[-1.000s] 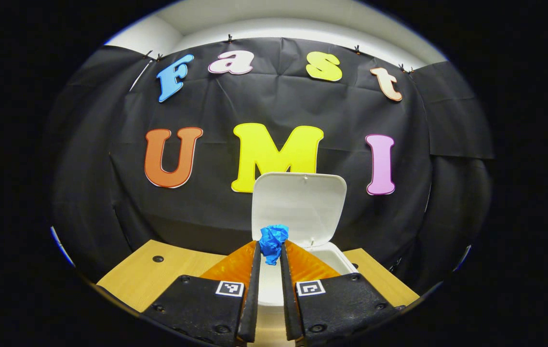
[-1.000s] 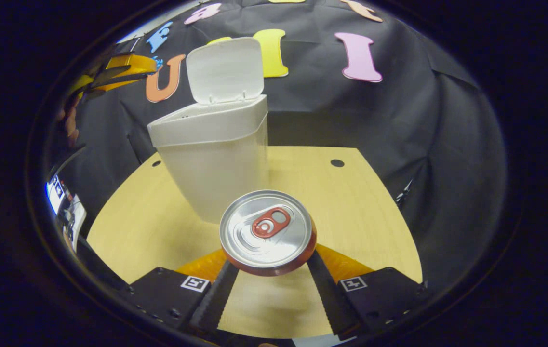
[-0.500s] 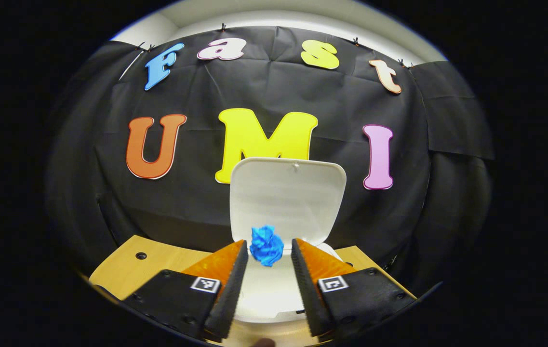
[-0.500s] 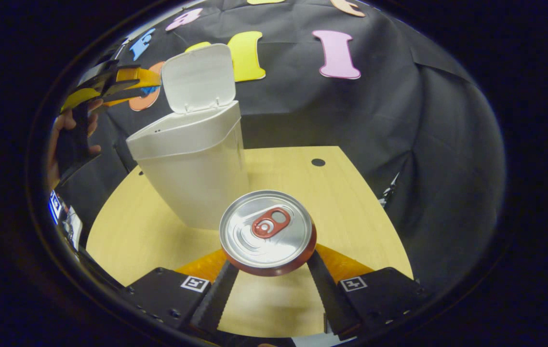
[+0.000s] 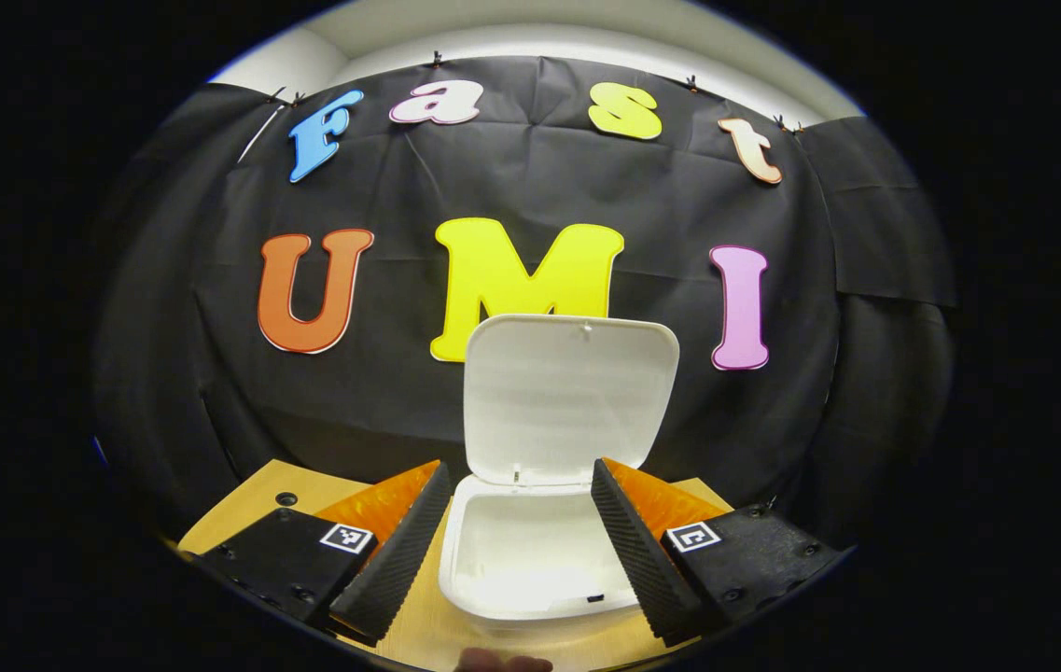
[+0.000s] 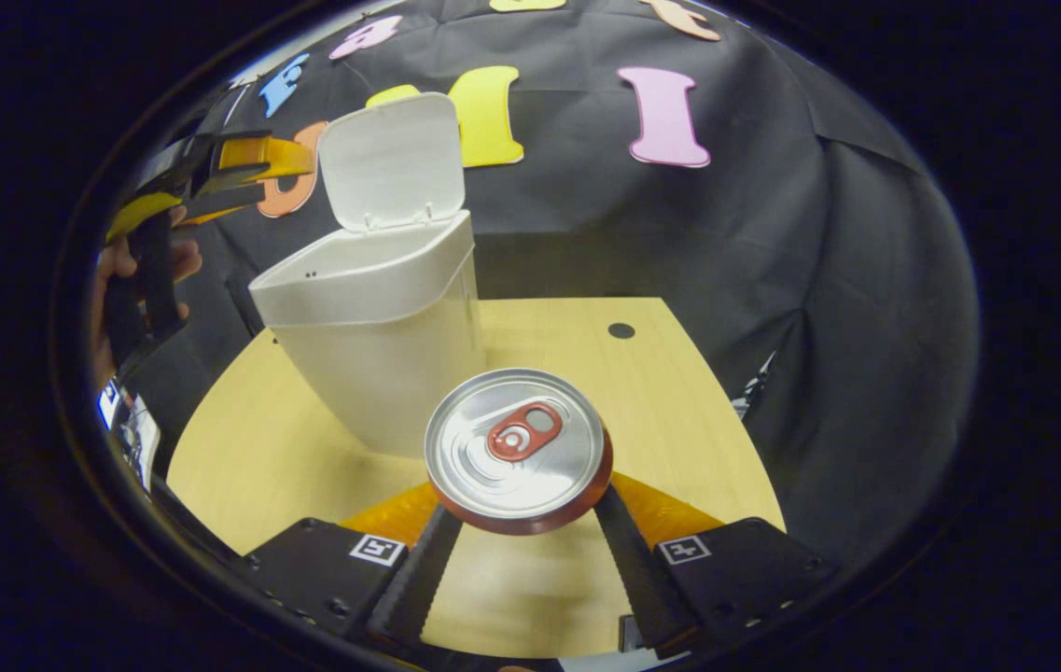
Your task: Press the lid of the desktop garbage bin to open it, pick up the crumpled paper on the desktop and throw it into the bin, then pick up the pop can on the desktop and drop it into the bin, and finally close the garbage bin lid.
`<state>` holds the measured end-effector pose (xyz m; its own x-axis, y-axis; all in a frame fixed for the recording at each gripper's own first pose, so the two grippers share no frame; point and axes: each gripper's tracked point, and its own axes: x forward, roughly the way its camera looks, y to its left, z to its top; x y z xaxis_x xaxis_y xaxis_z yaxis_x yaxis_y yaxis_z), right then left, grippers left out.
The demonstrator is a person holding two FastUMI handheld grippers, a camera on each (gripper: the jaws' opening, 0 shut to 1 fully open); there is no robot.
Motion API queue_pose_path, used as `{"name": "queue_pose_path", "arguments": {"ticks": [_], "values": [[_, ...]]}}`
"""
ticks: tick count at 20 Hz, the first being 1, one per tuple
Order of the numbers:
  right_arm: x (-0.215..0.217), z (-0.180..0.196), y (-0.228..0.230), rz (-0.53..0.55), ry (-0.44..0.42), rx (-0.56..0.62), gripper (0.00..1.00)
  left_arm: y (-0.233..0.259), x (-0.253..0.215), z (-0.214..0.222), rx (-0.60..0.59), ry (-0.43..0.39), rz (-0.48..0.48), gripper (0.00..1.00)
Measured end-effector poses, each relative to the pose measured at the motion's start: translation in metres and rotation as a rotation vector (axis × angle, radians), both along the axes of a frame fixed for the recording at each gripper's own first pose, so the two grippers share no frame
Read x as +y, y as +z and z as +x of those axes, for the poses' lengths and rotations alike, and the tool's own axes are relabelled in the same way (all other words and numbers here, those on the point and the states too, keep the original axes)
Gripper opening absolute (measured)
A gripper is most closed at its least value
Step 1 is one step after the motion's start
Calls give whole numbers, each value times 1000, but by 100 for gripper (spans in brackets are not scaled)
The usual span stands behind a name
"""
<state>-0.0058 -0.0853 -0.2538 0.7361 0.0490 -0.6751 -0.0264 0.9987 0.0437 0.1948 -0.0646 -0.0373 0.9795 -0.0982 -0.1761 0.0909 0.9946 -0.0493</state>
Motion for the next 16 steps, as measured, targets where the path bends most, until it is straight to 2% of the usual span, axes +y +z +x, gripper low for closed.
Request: {"name": "queue_pose_path", "arguments": {"ticks": [5, 11, 14, 16], "values": [[11, 36, 70, 6, 53, -74, 83, -7, 30, -37, 12, 45, 21, 98], [58, 96, 142, 37, 169, -161, 83, -3, 60, -90, 15, 106, 15, 98], [92, 128, 157, 17, 260, -196, 82, 2, 83, -113, 19, 165, 19, 98], [112, 143, 156, 18, 291, -181, 82, 5, 102, -125, 20, 211, 34, 98]]}}
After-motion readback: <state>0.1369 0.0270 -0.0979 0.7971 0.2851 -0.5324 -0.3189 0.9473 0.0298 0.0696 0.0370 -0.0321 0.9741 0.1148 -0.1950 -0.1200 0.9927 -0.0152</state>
